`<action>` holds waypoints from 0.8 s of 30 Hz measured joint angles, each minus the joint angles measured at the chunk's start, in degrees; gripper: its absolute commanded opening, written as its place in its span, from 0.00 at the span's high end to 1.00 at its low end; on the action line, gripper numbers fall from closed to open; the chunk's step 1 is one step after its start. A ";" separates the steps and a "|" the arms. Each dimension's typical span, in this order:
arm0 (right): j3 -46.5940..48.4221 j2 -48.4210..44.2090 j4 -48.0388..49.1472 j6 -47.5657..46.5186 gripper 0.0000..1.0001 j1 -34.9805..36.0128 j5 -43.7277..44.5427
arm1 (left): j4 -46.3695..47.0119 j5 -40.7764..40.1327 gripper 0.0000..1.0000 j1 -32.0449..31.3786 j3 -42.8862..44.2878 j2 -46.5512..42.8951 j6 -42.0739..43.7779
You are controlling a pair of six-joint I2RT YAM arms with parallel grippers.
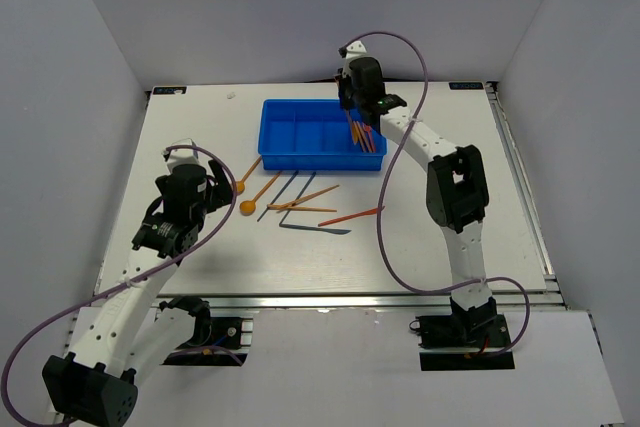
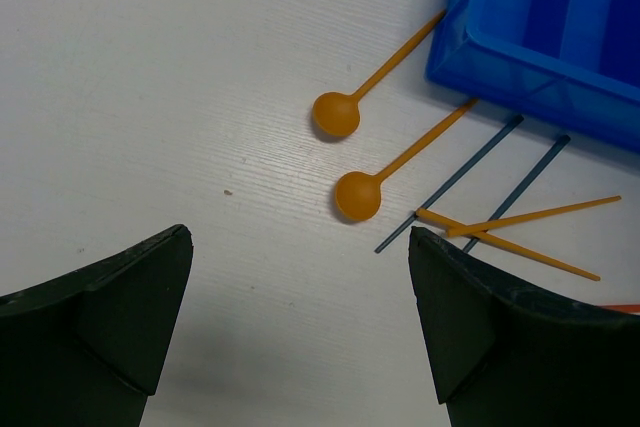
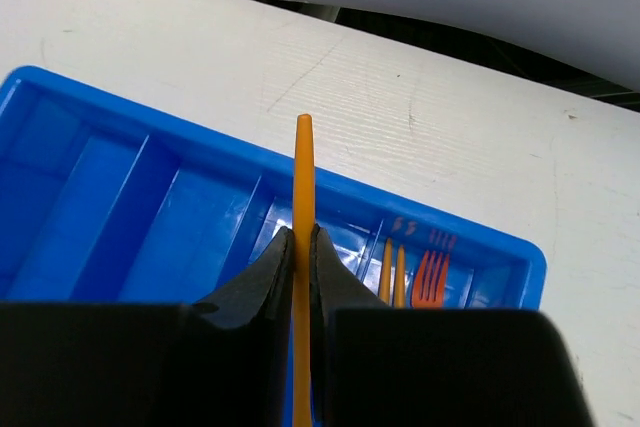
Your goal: Sort the eating utensils into containers
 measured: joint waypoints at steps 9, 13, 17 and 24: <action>-0.11 1.90 7.04 -0.50 1.00 -0.15 -0.46 | 0.17 1.16 0.02 -0.04 0.00 1.01 0.39; -1.84 1.88 11.08 -0.68 1.00 -0.07 -0.37 | 0.22 1.42 0.02 -0.04 0.00 1.01 0.39; -6.78 1.88 15.19 -0.70 1.00 0.28 -0.24 | 0.39 1.49 0.02 -0.04 0.00 1.01 0.39; -13.14 1.36 20.35 -0.92 0.98 1.79 0.90 | 0.39 1.51 0.02 -0.04 0.00 0.98 0.39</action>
